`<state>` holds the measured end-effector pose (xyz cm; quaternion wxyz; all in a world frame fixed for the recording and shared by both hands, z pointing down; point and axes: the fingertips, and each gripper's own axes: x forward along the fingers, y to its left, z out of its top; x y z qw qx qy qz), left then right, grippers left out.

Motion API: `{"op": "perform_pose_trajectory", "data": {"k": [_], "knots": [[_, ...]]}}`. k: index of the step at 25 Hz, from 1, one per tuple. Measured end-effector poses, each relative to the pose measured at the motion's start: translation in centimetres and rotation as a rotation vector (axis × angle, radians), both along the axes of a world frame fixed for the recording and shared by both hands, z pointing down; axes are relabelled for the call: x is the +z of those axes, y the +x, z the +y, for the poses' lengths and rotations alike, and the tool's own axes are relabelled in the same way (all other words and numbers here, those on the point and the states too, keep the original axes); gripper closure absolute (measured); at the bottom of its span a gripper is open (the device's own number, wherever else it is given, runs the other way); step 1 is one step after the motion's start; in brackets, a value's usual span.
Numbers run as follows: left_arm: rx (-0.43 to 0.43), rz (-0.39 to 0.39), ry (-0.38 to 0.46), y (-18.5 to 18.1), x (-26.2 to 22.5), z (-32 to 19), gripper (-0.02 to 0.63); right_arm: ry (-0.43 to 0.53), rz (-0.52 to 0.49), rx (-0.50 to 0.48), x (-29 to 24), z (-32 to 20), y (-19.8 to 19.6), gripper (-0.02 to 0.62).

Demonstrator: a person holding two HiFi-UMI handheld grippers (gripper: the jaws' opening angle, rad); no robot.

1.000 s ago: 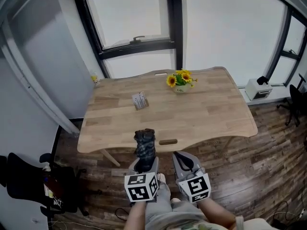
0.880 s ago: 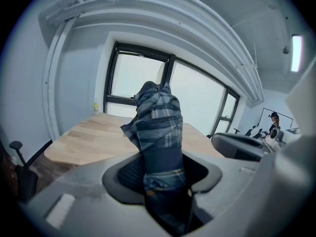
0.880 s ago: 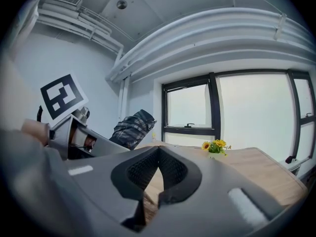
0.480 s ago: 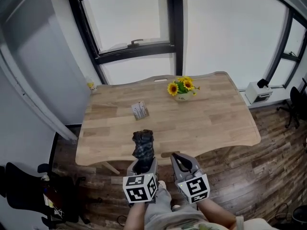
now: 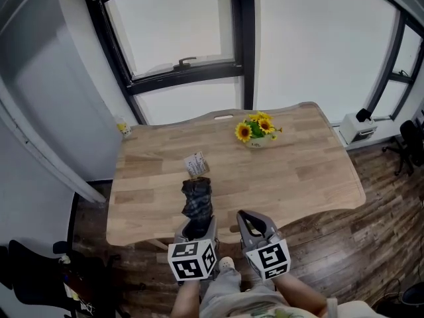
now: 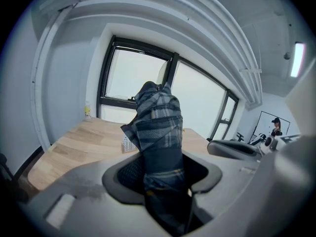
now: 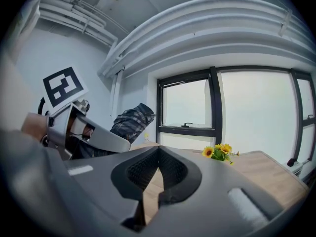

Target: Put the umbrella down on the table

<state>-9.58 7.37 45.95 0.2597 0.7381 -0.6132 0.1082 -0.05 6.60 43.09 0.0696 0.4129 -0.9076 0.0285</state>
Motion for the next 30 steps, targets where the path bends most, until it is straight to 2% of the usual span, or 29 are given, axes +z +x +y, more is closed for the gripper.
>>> {"op": "perform_pose_trajectory", "data": {"k": [14,30], "knots": [[0.076,0.019,-0.001,-3.3,0.2,-5.4,0.391,0.002,0.023,0.052,0.4,-4.8,-3.9,0.594],[0.112,0.043,-0.035,-3.1,2.0,-9.2,0.391,-0.024,0.044,0.106,1.8,-8.4,-3.0,0.594]]}}
